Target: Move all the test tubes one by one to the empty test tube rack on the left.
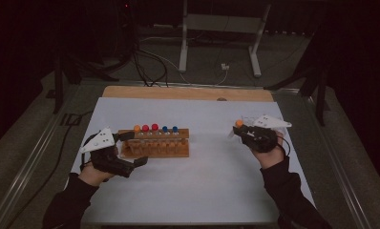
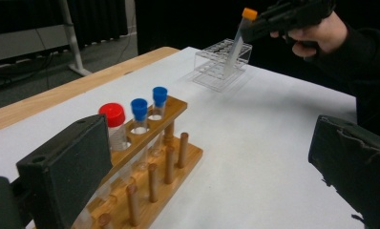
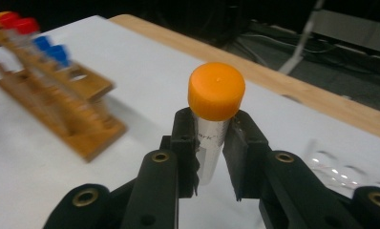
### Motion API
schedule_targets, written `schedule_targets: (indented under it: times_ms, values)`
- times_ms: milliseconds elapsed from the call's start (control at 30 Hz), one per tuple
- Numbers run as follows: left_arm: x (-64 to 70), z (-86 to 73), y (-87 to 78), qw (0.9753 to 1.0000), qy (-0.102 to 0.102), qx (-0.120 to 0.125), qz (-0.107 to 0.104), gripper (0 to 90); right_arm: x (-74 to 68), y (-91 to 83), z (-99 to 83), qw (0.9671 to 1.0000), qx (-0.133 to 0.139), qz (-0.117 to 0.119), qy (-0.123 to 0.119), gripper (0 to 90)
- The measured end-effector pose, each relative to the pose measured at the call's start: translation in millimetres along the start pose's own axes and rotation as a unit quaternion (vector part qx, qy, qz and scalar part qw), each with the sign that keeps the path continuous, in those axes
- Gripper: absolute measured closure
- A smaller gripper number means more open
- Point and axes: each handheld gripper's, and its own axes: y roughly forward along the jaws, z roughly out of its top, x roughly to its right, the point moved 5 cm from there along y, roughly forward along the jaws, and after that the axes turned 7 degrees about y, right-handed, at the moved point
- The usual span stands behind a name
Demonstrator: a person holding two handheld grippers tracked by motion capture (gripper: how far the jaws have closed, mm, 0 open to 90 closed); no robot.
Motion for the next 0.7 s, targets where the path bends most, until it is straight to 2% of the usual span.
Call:
schedule_targets:
  times_ms: [167, 300, 500, 700]
  values:
    - [7.0, 4.1, 2.5, 1.0000, -0.001, 0.001, -0.004, 1.6, -25.4, 2.5, -6.7, 0.9991, -0.015, 0.033, -0.020, 74.7]
    - [15.0, 6.7, 7.3, 0.9998, -0.003, -0.004, -0.018, 1.7, -46.2, 5.1, -10.9, 0.9972, -0.025, 0.059, -0.038, 74.7]
    - [29.6, 11.3, 17.6, 0.9994, 0.002, -0.011, -0.033, 2.0, -75.0, 8.1, -14.4, 0.9928, -0.033, 0.098, -0.059, 74.7]
    - [44.5, 17.0, 30.4, 0.9986, 0.001, -0.002, -0.052, 4.2, -98.9, 10.8, -17.9, 0.9873, -0.041, 0.131, -0.079, 74.7]
